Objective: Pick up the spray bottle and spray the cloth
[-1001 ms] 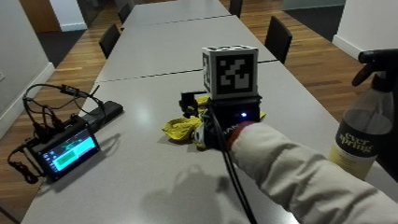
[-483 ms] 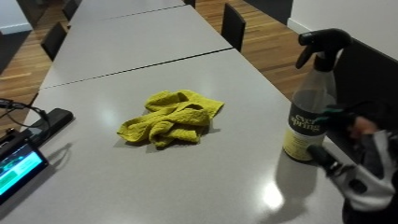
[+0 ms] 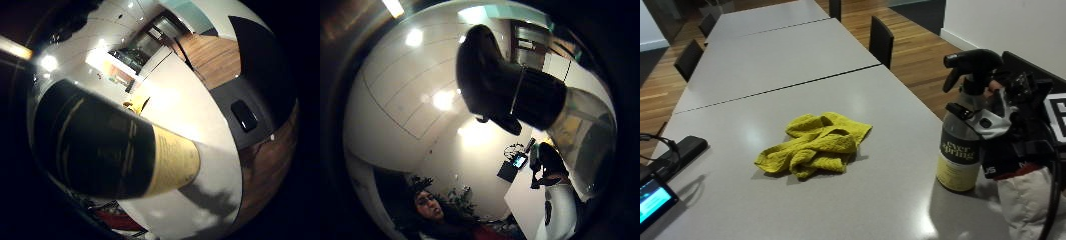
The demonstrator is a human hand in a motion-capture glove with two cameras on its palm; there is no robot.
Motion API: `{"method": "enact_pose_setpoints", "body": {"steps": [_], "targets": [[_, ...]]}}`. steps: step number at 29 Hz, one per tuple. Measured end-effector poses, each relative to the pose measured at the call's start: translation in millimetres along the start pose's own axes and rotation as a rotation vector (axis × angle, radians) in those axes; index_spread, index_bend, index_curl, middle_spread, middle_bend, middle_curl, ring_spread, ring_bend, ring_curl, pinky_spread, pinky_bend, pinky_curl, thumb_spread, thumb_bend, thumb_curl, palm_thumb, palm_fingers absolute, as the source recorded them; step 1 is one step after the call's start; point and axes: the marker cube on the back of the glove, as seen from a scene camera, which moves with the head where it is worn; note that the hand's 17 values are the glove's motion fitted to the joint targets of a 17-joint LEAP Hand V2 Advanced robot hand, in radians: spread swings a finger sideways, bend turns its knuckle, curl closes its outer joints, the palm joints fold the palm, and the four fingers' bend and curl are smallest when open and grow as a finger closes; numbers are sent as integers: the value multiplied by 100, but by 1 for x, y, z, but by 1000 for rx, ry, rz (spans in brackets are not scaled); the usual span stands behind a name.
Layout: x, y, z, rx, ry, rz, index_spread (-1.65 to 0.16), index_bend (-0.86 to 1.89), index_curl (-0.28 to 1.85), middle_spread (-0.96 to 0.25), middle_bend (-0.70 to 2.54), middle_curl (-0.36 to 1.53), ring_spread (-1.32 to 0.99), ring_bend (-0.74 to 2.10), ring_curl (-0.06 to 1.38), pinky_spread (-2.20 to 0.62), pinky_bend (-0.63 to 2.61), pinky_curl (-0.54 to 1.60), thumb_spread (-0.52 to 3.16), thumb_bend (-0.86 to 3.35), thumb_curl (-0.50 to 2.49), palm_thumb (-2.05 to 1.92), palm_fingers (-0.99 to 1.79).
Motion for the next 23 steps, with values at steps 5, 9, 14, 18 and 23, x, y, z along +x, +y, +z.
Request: {"method": "enact_pose_setpoints", "body": {"steps": [5, 9, 14, 18, 23], "targets": [[10, 4, -5, -65, -57, 42, -27, 20, 29, -4, 49, 34, -8, 44, 28, 7, 25, 20, 83, 23, 39, 85, 88], [9, 17, -14, -18, -63, 70, -25, 25, 34, -5, 44, 35, -10, 42, 31, 2, 27, 24, 72, 19, 43, 89, 101], [9, 10, -17, 44, -47, 56, -23, 24, 39, -7, 41, 38, -11, 39, 34, -2, 29, 29, 63, 14, 48, 92, 107], [18, 12, -17, 32, -49, 62, -22, 23, 41, -7, 39, 39, -12, 37, 36, -4, 29, 32, 59, 10, 51, 95, 108], [36, 38, -42, 12, 117, 110, -20, 21, 43, -7, 37, 41, -12, 35, 37, -3, 27, 33, 57, 8, 54, 98, 108]]}}
